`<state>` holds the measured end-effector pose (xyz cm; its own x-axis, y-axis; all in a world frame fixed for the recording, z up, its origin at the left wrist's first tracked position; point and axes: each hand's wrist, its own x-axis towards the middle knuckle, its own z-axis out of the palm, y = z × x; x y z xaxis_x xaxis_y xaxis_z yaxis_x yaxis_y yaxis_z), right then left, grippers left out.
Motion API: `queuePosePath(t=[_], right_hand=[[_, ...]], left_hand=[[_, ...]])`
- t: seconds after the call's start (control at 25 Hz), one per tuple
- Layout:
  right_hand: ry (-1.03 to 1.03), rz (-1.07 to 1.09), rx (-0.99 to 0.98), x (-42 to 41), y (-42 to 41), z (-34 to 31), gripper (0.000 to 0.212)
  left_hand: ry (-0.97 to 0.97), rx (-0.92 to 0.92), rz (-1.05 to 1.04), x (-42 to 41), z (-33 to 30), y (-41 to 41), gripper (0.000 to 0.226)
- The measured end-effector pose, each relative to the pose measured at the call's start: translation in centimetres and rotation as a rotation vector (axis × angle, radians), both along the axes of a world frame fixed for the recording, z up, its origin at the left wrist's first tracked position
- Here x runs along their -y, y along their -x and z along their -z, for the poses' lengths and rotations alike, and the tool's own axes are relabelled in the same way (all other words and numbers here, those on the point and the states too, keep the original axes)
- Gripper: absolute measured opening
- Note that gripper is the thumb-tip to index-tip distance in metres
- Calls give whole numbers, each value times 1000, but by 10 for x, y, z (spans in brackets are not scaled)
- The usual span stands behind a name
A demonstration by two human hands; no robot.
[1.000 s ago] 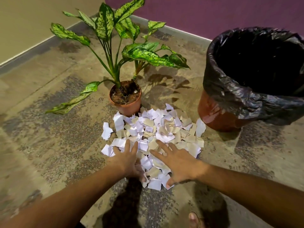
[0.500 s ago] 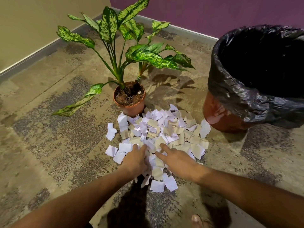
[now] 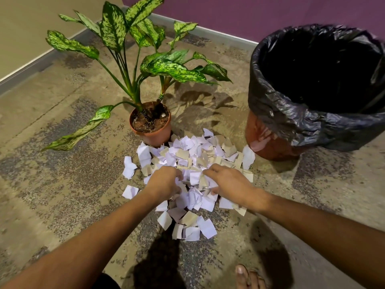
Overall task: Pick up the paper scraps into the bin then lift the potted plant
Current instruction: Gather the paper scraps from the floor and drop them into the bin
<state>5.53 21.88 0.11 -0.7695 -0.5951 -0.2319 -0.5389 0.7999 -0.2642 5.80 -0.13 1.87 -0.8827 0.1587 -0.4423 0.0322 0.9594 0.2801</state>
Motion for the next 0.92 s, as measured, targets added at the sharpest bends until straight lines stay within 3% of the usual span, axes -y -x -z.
queuePosePath(t=[0.2,0.36,0.52,0.68,0.92], right_hand=[[109,38,0,-4,11,-16,61],[217,76,4,-5,14,-32,60],[312,170,22,-6,13,-46,64],[334,247,-3,-11,15,-58,62],[411,363,-77,-22,18,-81,58]], left_hand=[[-84,-36,-5,-10,-10,7,46],[-379,-18,-146,-24,-16,7,64],[-564,76,-288,-44,-20,8,37],[-628,-11,-425,-55,-25,11,10],[-754,-74,-554,-58,-30,16,16]])
